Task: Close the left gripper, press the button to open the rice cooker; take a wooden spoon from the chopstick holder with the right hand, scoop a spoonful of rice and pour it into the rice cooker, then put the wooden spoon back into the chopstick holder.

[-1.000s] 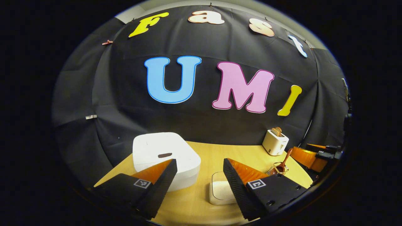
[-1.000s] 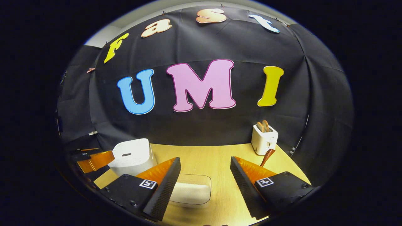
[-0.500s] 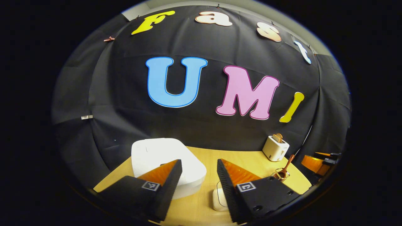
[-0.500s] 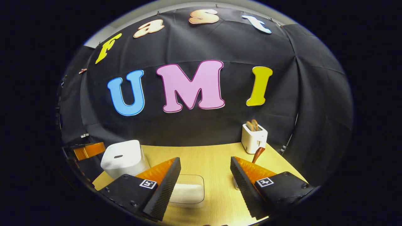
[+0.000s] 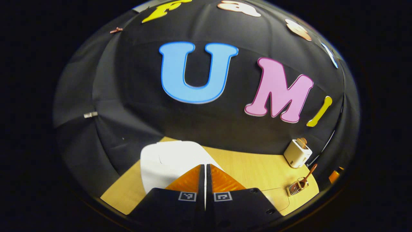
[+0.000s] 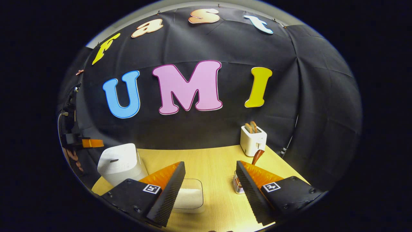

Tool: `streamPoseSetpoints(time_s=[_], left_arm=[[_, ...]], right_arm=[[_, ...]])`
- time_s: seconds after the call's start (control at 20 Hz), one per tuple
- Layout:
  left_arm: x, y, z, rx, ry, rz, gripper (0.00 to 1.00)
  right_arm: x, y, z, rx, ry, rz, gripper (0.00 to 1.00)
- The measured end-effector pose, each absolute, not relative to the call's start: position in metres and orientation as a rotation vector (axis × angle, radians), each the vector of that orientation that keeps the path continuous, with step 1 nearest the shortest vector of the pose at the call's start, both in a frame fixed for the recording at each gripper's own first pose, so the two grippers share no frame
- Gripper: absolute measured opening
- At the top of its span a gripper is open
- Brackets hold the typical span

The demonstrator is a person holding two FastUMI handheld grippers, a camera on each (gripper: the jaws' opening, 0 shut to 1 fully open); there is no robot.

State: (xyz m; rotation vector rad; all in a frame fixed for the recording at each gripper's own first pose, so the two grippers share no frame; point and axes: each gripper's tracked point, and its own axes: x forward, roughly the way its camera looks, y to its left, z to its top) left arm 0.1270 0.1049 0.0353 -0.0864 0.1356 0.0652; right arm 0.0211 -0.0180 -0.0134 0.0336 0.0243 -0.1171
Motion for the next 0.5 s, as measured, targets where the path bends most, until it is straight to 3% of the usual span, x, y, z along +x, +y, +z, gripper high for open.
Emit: streamPoseSetpoints(time_s=[0.5], left_arm=[[0.183, 0.133, -0.029, -0.129, 0.358, 0.101, 0.05]], right_arm=[[0.015, -0.035, -0.026, 0.063, 0.047, -0.174, 0.98]])
